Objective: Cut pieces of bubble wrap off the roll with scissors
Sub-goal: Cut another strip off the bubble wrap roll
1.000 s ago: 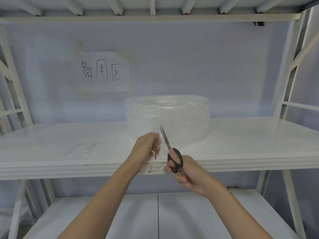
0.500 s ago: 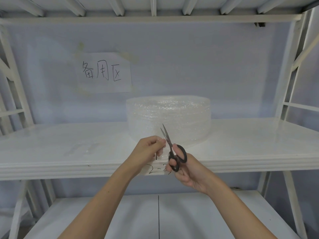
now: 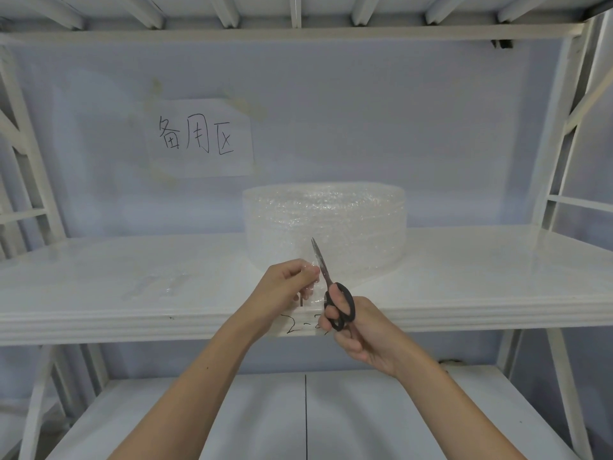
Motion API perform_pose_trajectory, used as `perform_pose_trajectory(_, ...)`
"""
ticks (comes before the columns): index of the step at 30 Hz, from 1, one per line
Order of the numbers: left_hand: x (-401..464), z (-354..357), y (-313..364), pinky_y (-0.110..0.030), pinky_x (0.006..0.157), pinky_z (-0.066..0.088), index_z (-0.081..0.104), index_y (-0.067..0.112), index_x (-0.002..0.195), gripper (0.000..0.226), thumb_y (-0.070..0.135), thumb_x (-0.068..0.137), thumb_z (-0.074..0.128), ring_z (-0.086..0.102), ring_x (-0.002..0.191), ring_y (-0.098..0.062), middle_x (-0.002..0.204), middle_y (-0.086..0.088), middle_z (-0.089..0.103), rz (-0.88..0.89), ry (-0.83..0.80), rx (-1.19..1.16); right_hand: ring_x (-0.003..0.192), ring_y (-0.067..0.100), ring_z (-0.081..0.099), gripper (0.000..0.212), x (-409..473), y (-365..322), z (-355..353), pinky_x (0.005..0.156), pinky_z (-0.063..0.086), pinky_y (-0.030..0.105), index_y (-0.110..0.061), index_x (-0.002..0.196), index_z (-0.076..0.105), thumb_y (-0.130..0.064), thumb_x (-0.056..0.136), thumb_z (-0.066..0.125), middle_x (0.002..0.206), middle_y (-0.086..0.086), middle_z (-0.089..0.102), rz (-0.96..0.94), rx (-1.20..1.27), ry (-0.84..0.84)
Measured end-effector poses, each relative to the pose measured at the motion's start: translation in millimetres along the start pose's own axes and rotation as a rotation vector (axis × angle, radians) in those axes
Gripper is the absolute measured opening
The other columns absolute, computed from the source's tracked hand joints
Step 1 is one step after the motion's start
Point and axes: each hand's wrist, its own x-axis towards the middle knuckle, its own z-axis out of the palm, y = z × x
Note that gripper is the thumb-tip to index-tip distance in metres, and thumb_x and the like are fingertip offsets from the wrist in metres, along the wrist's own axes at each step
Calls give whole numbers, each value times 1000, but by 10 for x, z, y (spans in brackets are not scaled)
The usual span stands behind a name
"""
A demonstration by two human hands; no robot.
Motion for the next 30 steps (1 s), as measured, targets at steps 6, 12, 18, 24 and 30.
perform_pose_trajectory(6,-12,-1,9,-21,56,35,61,13,73,25,21,97,58,47,52,-6,58,7,52,-2,9,-8,31,9,34,53,-50,10,-18,31,23,18,-21,66,48,-73,71,52,73,-5,59,88,59,-61)
perform_pose_trajectory(12,-26,-4,11,-21,56,35,60,13,71,26,20,96,58,46,53,-8,60,3,51,1,3,-5,34,10,35,57,-98,72,-25,31,23,16,-20,70,46,-76,71,54,75,-6,59,81,21,-65)
perform_pose_trajectory(18,-43,-9,27,-16,54,35,63,15,70,26,22,95,60,45,53,-6,60,4,52,-14,-45,-7,31,8,35,56,-49,-83,12,33,21,15,-19,67,48,-74,63,56,75,-1,59,45,-7,-3)
perform_pose_trajectory(24,-45,10,45,-13,53,37,64,22,63,32,21,95,61,47,56,-7,61,4,53,1,-49,-16,31,7,36,58,34,-130,20,31,22,16,-19,66,51,-76,64,60,73,1,60,17,35,-11)
perform_pose_trajectory(30,-38,-3,29,-14,54,36,62,18,66,30,20,95,60,47,55,-6,61,4,53,7,-57,-20,32,7,33,52,53,-131,27,29,22,15,-17,68,49,-69,70,56,69,1,58,-29,36,-1)
